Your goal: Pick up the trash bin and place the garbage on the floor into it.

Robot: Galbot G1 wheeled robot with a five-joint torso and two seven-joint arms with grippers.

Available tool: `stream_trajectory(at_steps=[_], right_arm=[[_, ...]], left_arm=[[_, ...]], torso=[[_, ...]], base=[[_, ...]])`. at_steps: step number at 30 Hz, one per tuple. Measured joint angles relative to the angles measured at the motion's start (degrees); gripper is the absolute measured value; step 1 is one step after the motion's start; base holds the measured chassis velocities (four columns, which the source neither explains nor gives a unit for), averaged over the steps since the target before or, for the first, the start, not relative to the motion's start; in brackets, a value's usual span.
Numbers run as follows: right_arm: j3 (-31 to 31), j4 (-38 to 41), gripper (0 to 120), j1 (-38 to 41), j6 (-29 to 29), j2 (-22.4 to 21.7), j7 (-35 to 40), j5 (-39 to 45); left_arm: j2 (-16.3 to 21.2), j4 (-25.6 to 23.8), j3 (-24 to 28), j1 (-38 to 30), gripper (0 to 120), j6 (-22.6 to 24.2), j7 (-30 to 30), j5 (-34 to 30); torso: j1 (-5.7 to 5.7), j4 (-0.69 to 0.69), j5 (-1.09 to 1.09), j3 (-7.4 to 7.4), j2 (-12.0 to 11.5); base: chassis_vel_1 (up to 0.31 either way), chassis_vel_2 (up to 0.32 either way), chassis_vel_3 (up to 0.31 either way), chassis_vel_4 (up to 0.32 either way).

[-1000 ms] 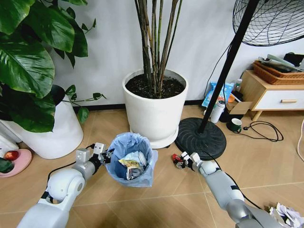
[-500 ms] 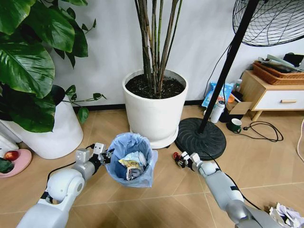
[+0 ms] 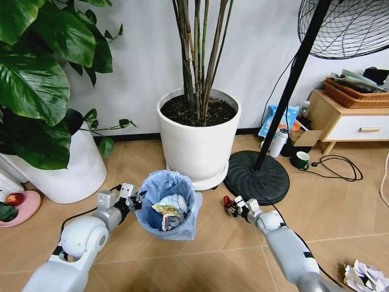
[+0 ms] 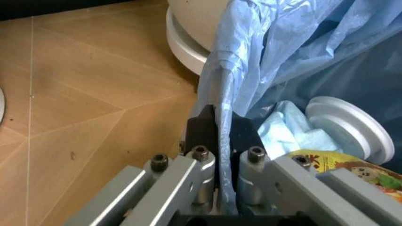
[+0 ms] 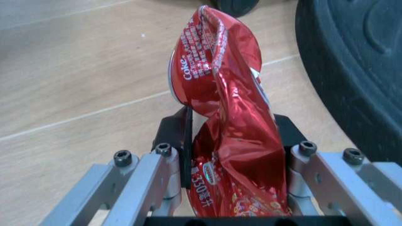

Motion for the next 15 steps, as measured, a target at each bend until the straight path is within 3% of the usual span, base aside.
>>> stream_trajectory(at_steps=[2,6,8,15], right_arm=[[0.12,0.83,29,-0.57,-0.13,-0.15,0.00,0.28],[1.97,12.13,29,-7.51,-1.56,-1.82,0.53,3.47],[2.23,13.48,29,-8.33,-1.54,-2.00,0.67,3.92],[5.90,24.57,29,-14.64,0.84,-3.05,1.21,5.75]], left_arm=[[0.00,-0.01,0.02,-0.01,0,0.00,0.01,0.02],[-0.01,0.46,0.45,-0.14,0,-0.14,0.14,0.30],[-0.01,0.55,0.50,-0.15,0,-0.15,0.16,0.32],[-0.20,1.36,0.95,-0.62,0,-0.18,0.34,0.39]], torso=[[0.00,0.01,-0.01,0.00,0.00],[0.00,0.00,-0.02,0.00,0.00],[0.00,0.00,-0.02,-0.01,0.00],[0.00,0.01,-0.03,-0.01,0.00]], base=[[0.000,0.000,0.000,0.000],[0.000,0.000,0.000,0.000],[0.000,0.000,0.000,0.000],[0.000,0.000,0.000,0.000]])
